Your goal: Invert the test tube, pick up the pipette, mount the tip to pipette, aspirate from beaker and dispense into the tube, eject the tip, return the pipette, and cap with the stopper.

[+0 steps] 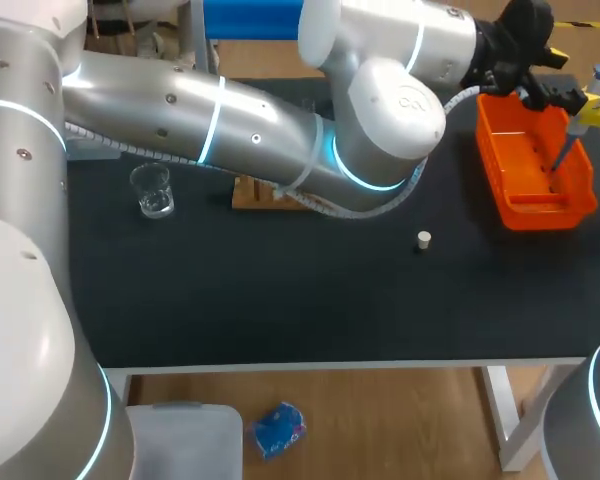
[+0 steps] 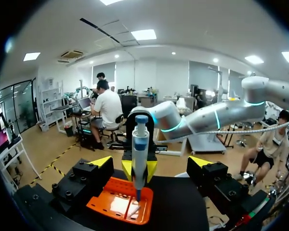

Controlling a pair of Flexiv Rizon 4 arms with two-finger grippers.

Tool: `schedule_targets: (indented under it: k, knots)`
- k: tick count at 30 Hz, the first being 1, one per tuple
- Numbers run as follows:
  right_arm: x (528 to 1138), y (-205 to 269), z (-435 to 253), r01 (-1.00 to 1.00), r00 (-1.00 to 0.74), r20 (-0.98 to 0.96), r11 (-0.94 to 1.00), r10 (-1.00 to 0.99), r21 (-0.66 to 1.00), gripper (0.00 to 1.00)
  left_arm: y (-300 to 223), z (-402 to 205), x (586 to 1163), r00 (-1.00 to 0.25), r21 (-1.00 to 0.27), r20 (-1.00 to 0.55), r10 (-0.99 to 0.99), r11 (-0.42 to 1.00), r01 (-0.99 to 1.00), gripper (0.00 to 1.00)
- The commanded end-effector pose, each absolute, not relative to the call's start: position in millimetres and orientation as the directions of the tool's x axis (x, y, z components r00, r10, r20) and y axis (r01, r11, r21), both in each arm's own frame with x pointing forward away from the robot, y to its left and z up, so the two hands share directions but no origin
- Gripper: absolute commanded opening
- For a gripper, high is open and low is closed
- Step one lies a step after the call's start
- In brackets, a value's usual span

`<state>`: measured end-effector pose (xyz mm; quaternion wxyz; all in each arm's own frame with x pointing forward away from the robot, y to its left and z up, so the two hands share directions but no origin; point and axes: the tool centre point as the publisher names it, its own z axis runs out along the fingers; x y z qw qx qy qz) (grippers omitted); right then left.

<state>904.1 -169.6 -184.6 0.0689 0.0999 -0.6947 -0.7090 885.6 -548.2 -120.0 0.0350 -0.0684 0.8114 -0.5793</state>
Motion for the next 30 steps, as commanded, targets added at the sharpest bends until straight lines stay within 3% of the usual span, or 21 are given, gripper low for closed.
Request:
schedule_targets:
  k: [1, 12, 27, 30]
  knots:
    - [905.1, -170.6, -183.9, -0.042, -0.970, -0.046, -0.022, -0.240, 0.999, 0.00, -530.2, -130.8, 873.1, -0.988, -0.987, 0.031, -0.149, 0.152, -0.054, 1.00]
    - [905.1, -170.6, -183.9, -0.042, -0.970, -0.046, -0.022, -0.240, 0.999, 0.00, -482.0, -169.2, 832.1, -0.968, -0.993, 0.079, -0.239, 0.067, -0.098, 1.00]
    - [905.1, -170.6, -183.9, -0.042, -0.970, -0.046, -0.022, -0.240, 0.999, 0.00, -482.0, -169.2, 832.1, -0.968, -0.993, 0.079, -0.239, 0.067, -0.098, 1.00]
    - [905.1, -170.6, -183.9, -0.042, -0.970, -0.046, -0.022, -0.240, 0.999, 0.00, -473.2, -191.8, 832.6, -0.975, -0.998, 0.062, -0.215, 0.010, -0.065, 1.00]
